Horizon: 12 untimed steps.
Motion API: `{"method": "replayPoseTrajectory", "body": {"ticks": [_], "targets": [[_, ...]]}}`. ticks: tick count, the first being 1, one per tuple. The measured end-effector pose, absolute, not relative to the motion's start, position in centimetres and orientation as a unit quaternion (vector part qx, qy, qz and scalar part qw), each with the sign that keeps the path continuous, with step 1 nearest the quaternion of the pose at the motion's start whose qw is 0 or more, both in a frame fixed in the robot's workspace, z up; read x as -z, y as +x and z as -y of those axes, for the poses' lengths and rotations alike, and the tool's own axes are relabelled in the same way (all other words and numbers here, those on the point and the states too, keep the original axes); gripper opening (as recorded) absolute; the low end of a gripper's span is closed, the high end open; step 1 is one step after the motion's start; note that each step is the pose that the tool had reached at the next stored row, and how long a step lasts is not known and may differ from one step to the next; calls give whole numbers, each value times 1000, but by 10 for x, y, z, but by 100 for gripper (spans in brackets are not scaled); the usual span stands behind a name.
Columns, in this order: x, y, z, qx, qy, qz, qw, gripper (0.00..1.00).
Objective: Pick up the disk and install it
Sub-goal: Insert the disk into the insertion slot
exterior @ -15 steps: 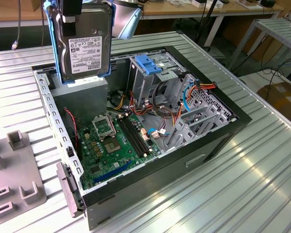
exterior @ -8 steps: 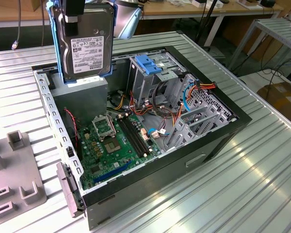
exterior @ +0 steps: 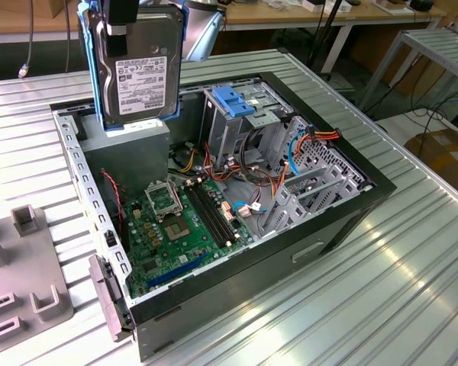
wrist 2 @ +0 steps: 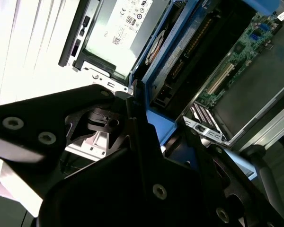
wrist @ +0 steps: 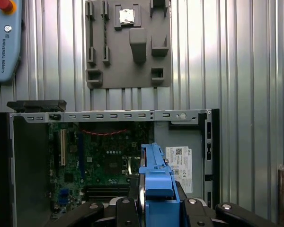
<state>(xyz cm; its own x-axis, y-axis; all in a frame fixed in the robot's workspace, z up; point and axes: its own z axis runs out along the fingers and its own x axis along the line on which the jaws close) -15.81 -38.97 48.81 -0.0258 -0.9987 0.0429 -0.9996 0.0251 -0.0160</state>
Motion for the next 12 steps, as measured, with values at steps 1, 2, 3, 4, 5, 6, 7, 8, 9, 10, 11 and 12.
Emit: {"method": "replayPoseTrajectory", "body": {"ticks": [1,2,3,4,5,6,7,8,9,10,11,12], "targets": [[-488,-158,390,-21,698,716,10,37],[-488,-157,390,-21,698,716,10,37],[-488,-157,390,-21,698,716,10,37],[-488,-157,390,-21,698,716,10,37],[-488,-157,391,-21,698,716,10,37],[-488,-157,391,-21,698,716,10,37],[-488,-157,392,-21,698,716,10,37],[-488,-157,393,-21,698,716,10,37],[-488,-157,393,-21,698,716,10,37],[-488,-157,394,-21,698,716,10,37],[-488,-156,394,-21,698,716,10,37],[-488,-156,395,-21,698,716,10,37]]}}
